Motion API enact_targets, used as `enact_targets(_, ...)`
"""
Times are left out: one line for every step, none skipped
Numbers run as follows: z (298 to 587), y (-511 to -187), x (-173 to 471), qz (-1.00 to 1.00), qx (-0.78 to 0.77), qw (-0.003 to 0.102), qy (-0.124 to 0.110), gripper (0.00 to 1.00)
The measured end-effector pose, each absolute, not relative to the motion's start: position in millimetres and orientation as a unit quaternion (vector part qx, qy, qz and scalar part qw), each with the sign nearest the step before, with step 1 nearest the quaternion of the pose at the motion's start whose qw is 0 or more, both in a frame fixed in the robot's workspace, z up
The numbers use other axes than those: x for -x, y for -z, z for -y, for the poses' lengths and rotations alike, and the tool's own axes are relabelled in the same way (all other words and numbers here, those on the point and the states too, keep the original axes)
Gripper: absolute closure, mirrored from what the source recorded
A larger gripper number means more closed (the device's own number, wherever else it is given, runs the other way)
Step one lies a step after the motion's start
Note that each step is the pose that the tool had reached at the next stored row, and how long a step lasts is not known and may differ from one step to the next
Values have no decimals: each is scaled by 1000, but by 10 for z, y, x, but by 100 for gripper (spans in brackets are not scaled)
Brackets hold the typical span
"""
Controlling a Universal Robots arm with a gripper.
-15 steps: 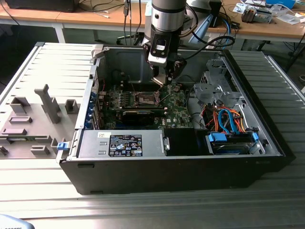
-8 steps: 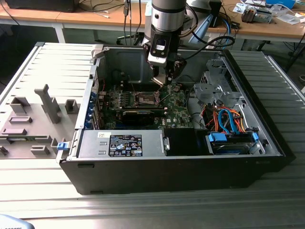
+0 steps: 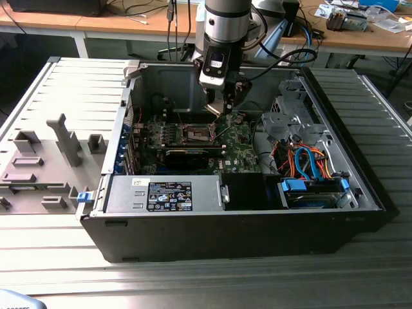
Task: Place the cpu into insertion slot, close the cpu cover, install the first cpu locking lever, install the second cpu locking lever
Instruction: 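Place the cpu into insertion slot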
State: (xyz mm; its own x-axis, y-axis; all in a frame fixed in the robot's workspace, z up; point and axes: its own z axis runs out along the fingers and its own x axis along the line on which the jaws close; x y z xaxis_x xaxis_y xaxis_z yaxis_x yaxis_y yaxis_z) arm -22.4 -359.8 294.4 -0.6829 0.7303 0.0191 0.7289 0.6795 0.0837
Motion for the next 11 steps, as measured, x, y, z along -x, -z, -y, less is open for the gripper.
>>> enact_targets(3598,-2944,224,-916,-398,8,-42,46)
enact_targets(3598,-2944,224,-916,-399,8,-42,46)
enact_targets(3598,-2944,224,-916,-399,8,-42,46)
enact_targets(3598,-2944,224,-916,-399,8,-42,46)
enact_targets(3598,-2944,224,-916,-400,8,-42,46)
enact_targets(3598,-2944,224,-915,-400,8,-42,46)
enact_targets(3598,-2944,224,-915,-400,8,-42,46)
enact_targets(3598,-2944,224,-915,-401,8,-42,46)
enact_targets(3598,-2944,224,-915,-401,8,-42,46)
enact_targets(3598,-2944,224,-915,-402,8,-42,46)
enact_targets(3598,-2944,224,-914,-402,8,-42,46)
